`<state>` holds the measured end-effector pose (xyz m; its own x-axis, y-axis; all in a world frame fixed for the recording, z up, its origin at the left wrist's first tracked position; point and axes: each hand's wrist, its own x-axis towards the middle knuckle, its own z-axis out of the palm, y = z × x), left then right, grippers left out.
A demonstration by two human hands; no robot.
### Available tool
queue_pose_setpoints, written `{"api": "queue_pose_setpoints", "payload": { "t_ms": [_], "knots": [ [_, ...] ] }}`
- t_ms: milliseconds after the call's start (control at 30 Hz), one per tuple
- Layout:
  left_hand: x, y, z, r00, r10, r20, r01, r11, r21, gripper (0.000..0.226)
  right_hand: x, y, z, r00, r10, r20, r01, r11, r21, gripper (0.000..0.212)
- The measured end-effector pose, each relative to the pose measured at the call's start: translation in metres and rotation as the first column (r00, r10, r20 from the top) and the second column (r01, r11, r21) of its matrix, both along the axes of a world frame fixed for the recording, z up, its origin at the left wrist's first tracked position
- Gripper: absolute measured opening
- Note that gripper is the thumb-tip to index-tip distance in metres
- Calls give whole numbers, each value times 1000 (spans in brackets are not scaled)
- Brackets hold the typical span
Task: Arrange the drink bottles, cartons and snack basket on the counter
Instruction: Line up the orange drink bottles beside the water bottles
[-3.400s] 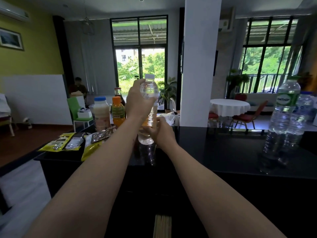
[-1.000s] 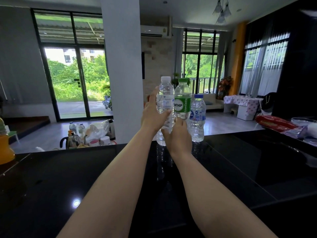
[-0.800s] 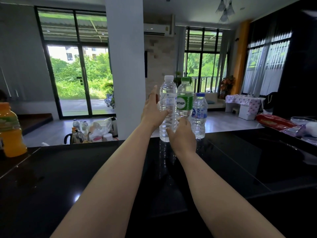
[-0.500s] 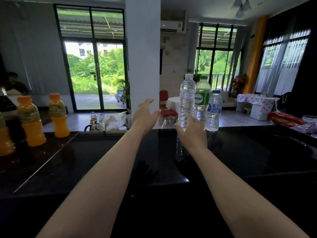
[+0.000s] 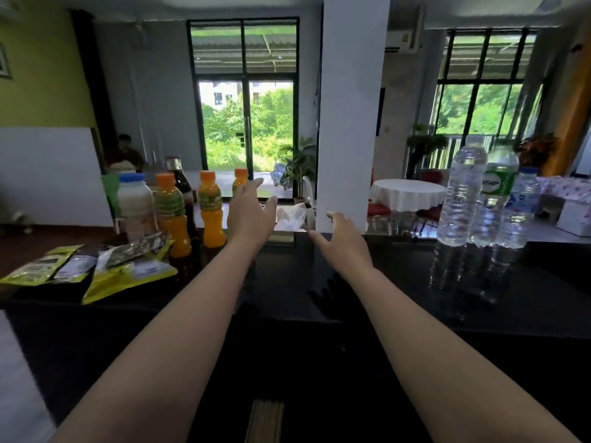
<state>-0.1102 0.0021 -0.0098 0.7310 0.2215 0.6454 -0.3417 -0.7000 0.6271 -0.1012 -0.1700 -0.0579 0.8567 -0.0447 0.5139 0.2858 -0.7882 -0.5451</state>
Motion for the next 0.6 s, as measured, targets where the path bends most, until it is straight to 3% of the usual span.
{"api": "queue_pose_setpoints", "payload": {
  "t_ms": [233, 400, 600],
  "knots": [
    [36, 48, 14, 999, -44, 15, 44, 999, 20, 56, 41, 77, -1, 985, 155, -76, -151, 987, 47, 61],
    [75, 49, 34, 984, -105, -147, 119, 988, 93, 68, 73, 102, -2, 964, 224, -142, -211, 972, 101, 68],
    [108, 41, 39, 959, -17, -283, 56, 990, 131, 73, 108, 121, -1, 934, 255, -252, -244, 967, 72, 82]
  ]
}}
